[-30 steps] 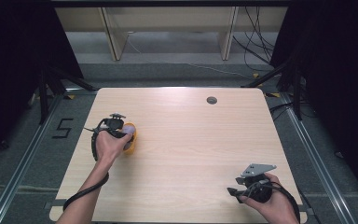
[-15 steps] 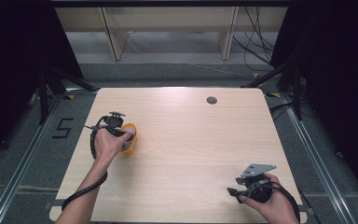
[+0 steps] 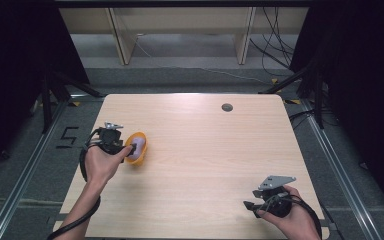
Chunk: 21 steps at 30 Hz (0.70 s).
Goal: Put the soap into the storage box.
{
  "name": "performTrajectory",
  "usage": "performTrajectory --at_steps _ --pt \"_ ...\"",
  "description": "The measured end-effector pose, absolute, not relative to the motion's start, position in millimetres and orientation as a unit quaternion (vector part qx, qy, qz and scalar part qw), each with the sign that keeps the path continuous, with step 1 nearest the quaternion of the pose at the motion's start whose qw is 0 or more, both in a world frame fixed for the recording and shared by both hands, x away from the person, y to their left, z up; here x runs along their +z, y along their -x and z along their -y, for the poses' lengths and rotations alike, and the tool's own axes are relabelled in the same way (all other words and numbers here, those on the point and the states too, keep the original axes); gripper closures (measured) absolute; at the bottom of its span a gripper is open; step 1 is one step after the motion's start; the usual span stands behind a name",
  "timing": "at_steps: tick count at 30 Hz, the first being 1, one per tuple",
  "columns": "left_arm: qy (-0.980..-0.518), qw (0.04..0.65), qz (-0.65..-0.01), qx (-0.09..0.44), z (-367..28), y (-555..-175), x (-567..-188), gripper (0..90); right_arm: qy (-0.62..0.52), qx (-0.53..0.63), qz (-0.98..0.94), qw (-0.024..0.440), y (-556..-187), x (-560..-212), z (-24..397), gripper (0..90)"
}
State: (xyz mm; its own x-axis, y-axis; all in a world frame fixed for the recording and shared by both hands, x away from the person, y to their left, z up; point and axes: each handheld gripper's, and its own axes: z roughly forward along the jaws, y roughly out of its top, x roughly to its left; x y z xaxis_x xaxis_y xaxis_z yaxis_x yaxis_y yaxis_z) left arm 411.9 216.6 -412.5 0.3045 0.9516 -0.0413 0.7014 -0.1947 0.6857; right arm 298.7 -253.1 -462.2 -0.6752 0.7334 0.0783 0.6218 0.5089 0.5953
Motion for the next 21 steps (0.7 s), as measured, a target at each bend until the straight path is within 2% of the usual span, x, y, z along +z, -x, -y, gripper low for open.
performTrajectory --at_steps 10,21 --pt "-0.764 0.325 -0.519 0.202 -223 -377 -428 45.2 -0.392 0.302 -0.864 0.093 -299 -462 253 47.8" --pt "-0.770 0.323 -0.513 0.198 -226 -350 -451 45.8 -0.391 0.302 -0.864 0.093 -299 -462 253 47.6"
